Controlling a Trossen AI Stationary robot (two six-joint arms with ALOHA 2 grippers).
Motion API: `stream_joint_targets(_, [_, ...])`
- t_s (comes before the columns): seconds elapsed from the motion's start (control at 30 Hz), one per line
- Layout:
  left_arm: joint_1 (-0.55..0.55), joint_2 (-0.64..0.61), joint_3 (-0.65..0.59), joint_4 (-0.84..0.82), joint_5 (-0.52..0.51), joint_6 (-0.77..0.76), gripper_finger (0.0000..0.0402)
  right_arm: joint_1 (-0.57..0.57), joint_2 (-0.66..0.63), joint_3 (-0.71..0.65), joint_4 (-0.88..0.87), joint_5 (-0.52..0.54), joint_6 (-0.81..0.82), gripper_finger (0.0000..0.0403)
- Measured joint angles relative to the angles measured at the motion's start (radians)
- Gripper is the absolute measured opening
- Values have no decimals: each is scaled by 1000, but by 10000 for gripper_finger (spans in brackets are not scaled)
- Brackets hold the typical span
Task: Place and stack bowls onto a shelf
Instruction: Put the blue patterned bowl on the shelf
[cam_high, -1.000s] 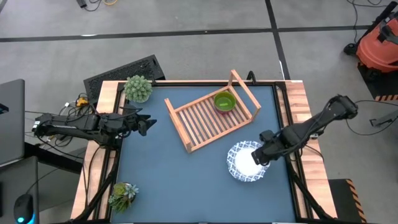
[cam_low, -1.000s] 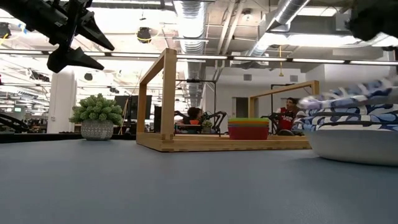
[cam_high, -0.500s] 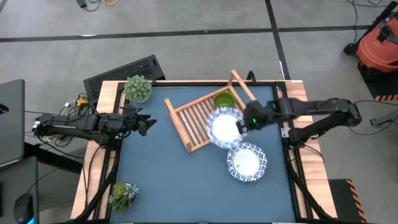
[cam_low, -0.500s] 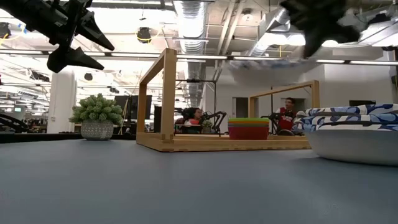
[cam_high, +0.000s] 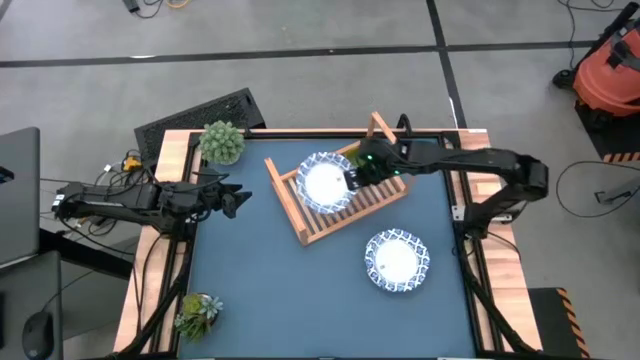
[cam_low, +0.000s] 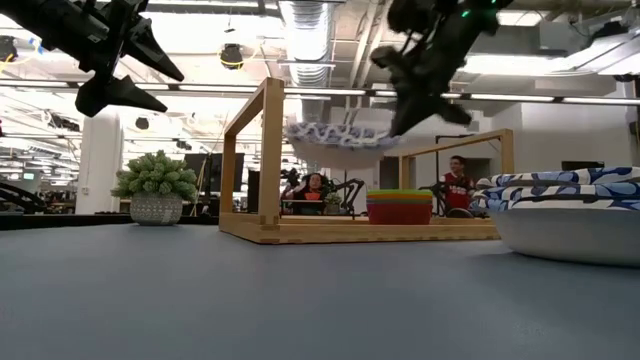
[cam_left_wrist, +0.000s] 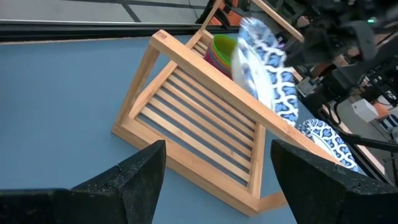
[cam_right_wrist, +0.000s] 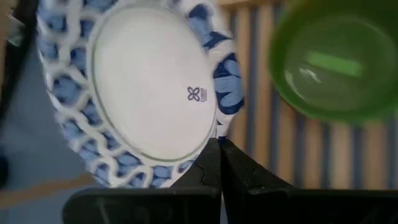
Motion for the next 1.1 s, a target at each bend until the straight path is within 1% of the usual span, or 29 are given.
stream_joint_targets(0.13, [0, 0, 0, 0, 0, 0, 274, -14, 69, 0, 67, -44, -8, 18])
stream_joint_targets(0.23, [0, 0, 0, 0, 0, 0, 274, -13, 116, -1, 76, -82, -15, 18])
stream_joint_targets(0.6, [0, 0, 0, 0, 1, 6, 274, -9, 221, 0, 138, -113, -18, 18])
stream_joint_targets(0.7, [0, 0, 0, 0, 1, 2, 274, -9, 238, -1, 132, -117, -18, 20])
stream_joint_targets(0.83, [0, 0, 0, 0, 2, 0, 274, -9, 245, -1, 146, -113, -18, 35])
stream_joint_targets(0.97, [0, 0, 0, 1, 2, -1, 274, -9, 245, 0, 158, -80, -19, 54])
stream_joint_targets(1.1, [0, 0, 0, 2, 2, -2, 274, -12, 245, 0, 162, -81, -52, 69])
